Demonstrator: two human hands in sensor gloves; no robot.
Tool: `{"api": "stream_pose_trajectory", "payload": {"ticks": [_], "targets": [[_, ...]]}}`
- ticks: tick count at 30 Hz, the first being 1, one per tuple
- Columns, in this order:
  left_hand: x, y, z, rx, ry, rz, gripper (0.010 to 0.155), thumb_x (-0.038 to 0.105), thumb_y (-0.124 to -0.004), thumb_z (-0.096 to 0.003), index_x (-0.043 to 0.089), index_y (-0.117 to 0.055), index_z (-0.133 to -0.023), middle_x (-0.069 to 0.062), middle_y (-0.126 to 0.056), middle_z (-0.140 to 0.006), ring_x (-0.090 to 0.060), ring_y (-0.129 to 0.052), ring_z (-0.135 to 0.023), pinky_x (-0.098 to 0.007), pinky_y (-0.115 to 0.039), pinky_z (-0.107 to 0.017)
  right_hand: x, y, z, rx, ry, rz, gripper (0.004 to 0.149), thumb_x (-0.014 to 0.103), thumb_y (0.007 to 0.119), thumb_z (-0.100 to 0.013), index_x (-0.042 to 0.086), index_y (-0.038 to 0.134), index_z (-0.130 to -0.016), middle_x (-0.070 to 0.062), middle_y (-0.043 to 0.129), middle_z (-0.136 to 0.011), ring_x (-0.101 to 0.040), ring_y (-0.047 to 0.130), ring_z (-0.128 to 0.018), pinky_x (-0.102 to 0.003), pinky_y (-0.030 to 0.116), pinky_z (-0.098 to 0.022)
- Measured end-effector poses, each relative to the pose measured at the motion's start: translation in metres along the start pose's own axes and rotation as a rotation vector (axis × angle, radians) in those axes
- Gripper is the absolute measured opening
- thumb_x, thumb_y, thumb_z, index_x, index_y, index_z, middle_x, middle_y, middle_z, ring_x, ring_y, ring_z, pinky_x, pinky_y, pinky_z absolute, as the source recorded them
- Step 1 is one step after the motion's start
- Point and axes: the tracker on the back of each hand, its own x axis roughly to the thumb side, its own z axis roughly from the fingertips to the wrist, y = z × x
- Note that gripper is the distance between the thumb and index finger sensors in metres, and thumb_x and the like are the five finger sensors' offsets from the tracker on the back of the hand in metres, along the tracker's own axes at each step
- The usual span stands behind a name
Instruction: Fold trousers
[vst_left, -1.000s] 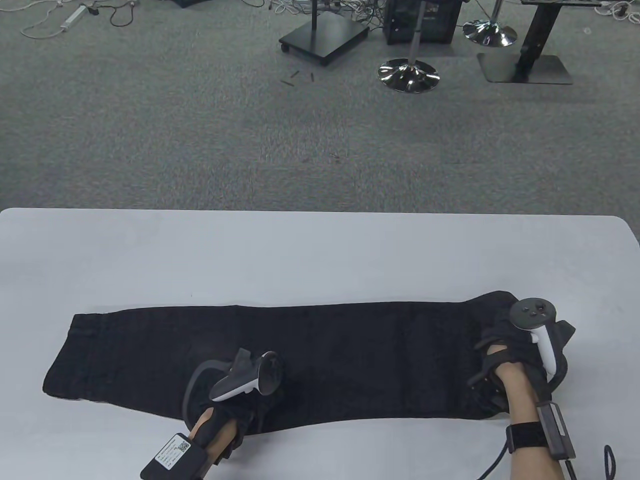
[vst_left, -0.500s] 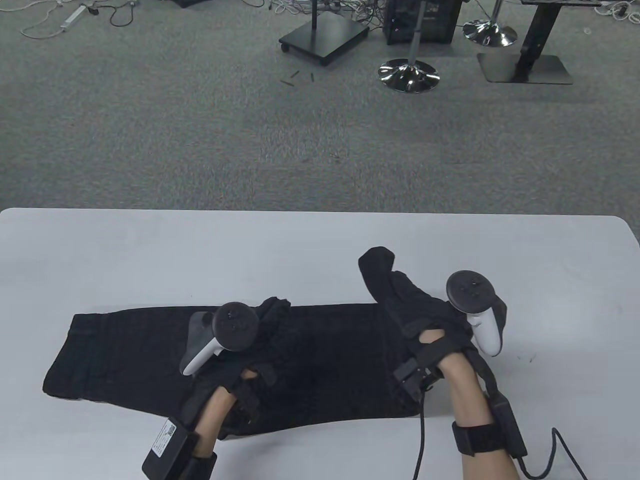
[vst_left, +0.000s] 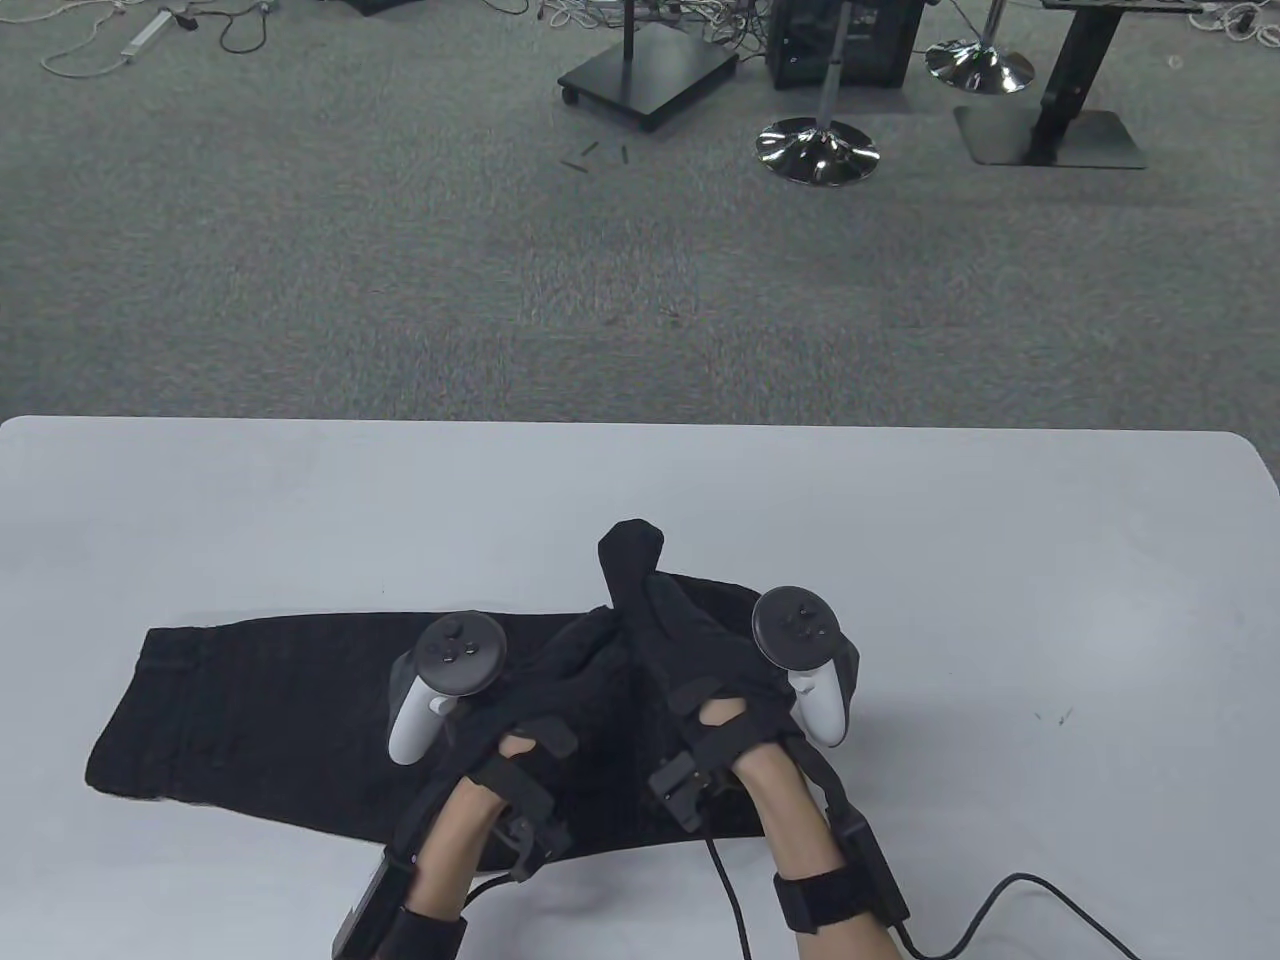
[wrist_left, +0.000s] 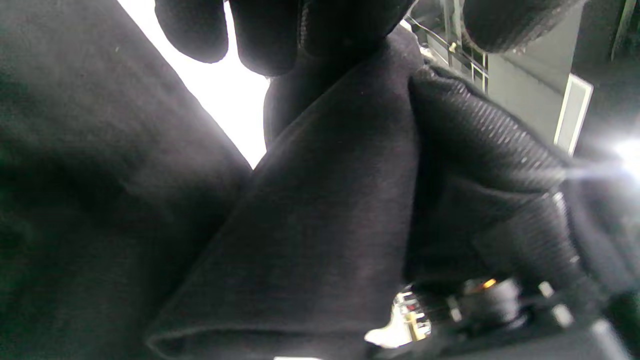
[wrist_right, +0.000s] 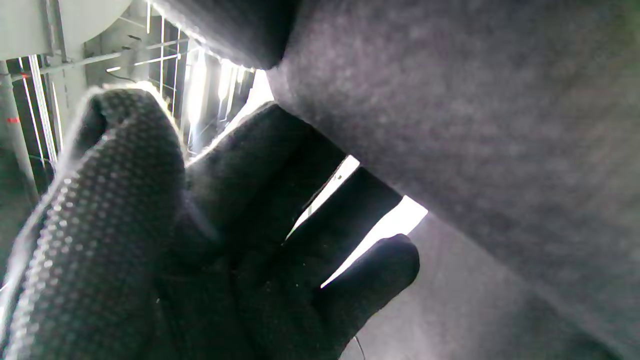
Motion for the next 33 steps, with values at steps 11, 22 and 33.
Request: {"api": "stream_pose_trajectory", "payload": {"ticks": [11,22,33], "targets": [[-0.027,-0.003,-0.008,-0.023,-0.004,0.181,0.077,0.065,-0.066,-0.0598,0.025,-0.037,-0.119,-0.001,-0.046,-0.121,-0.028,-0.072,-0.111,-0.055,-0.059,-0.084,-0.015,-0.002,-0.005,0.16,0.006,-0.111,0.053,0.03,0.067,-0.054,0.022,0.049,-0.104,-0.012,0.067,-0.102,-0.038,0.08,-0.088,-0.06,0.065,-0.066],[-0.035,-0.005,-0.007,-0.039,0.006,0.266,0.083,0.065,-0.072,-0.0581,0.023,-0.035,-0.119,-0.002,-0.049,-0.119,-0.027,-0.075,-0.108,-0.055,-0.06,-0.083,-0.01,0.003,-0.001,0.26,-0.034,-0.163,0.052,0.032,0.065,-0.055,0.021,0.05,-0.104,-0.014,0.059,-0.106,-0.04,0.076,-0.091,-0.061,0.063,-0.067],[-0.04,-0.003,-0.009,-0.015,0.03,0.226,0.063,0.041,-0.083,-0.0608,0.022,-0.055,-0.114,-0.002,-0.069,-0.109,-0.021,-0.094,-0.089,-0.049,-0.074,-0.077,-0.027,-0.01,-0.003,0.168,0.095,-0.172,0.054,0.036,0.064,-0.056,0.022,0.046,-0.105,-0.011,0.059,-0.107,-0.038,0.075,-0.091,-0.059,0.062,-0.068]]}}
